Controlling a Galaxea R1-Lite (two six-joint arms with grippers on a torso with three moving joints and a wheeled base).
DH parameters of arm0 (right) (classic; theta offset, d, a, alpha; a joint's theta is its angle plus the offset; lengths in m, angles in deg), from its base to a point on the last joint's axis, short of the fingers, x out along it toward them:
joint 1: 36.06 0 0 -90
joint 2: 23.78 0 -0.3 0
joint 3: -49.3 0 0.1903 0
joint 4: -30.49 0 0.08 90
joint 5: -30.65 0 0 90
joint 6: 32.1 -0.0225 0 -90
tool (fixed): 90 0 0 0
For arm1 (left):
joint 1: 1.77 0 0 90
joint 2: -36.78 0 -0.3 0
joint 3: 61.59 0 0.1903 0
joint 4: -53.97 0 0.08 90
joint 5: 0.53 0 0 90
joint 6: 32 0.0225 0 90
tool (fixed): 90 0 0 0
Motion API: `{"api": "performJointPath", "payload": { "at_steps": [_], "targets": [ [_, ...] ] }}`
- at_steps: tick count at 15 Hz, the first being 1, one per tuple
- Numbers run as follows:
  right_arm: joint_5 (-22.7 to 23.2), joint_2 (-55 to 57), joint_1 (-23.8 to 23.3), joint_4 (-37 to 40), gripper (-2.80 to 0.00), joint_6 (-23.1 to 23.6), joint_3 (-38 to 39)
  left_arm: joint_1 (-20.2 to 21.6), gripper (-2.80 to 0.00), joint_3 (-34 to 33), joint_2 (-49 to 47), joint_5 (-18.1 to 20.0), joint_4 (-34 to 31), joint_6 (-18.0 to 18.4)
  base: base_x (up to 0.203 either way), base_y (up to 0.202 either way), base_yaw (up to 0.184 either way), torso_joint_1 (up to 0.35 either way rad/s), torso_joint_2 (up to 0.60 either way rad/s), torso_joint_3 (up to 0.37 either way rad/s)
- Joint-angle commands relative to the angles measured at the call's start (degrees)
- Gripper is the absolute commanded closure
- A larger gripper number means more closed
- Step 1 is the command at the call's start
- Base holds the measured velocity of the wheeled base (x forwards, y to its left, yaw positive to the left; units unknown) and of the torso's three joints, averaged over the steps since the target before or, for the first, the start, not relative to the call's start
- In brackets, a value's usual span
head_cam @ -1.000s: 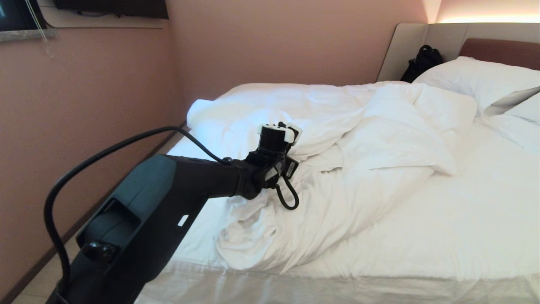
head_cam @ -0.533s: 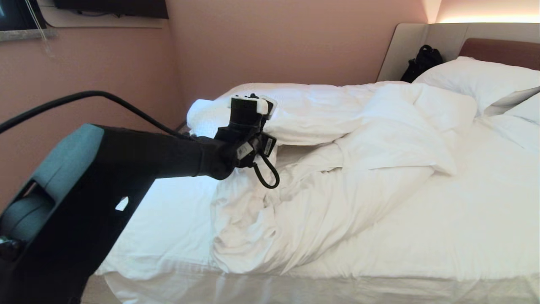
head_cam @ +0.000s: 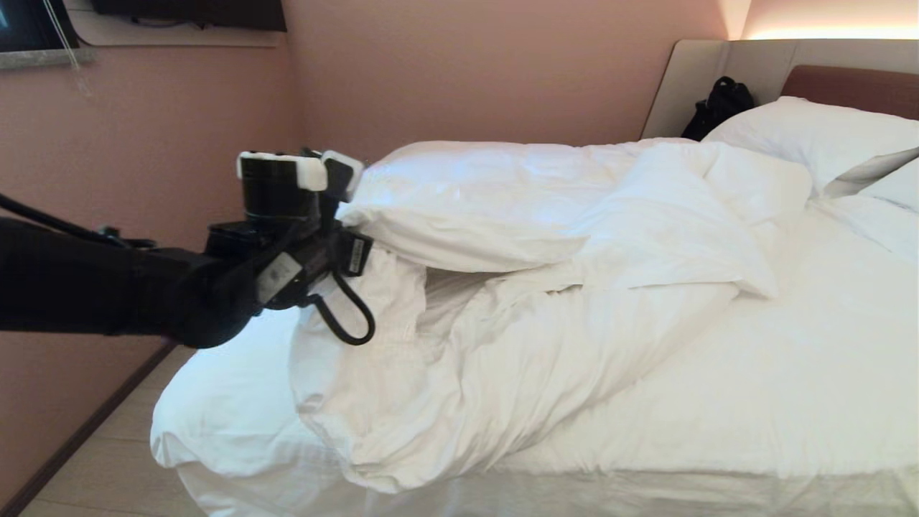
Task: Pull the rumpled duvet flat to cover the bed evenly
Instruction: Flatten the corners of the folded blanket
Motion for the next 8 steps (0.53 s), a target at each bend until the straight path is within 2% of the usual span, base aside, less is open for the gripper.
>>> {"api": "performJointPath", "payload": {
  "at_steps": [1,5,7,8],
  "targets": [
    [0.02,0.09,-0.04,-0.01,0.00,0.05,0.01,4.89,0.00,-8.88,10.71,-0.08,2.64,-0.03,0.000,0.000,0.000,0.000,0.00,0.000],
    [0.02,0.08,0.04,-0.01,0.00,0.05,0.01,13.67,0.00,-18.93,18.23,0.42,3.73,-0.36,0.000,0.000,0.000,0.000,0.00,0.000],
    [0.02,0.08,0.00,-0.01,0.00,0.05,0.09,15.70,0.00,-22.72,20.04,0.72,3.84,-0.56,0.000,0.000,0.000,0.000,0.00,0.000],
    [0.02,0.09,-0.04,-0.01,0.00,0.05,0.01,16.23,0.00,-26.89,20.84,0.79,3.88,-1.04,0.000,0.000,0.000,0.000,0.00,0.000]
  ]
}}
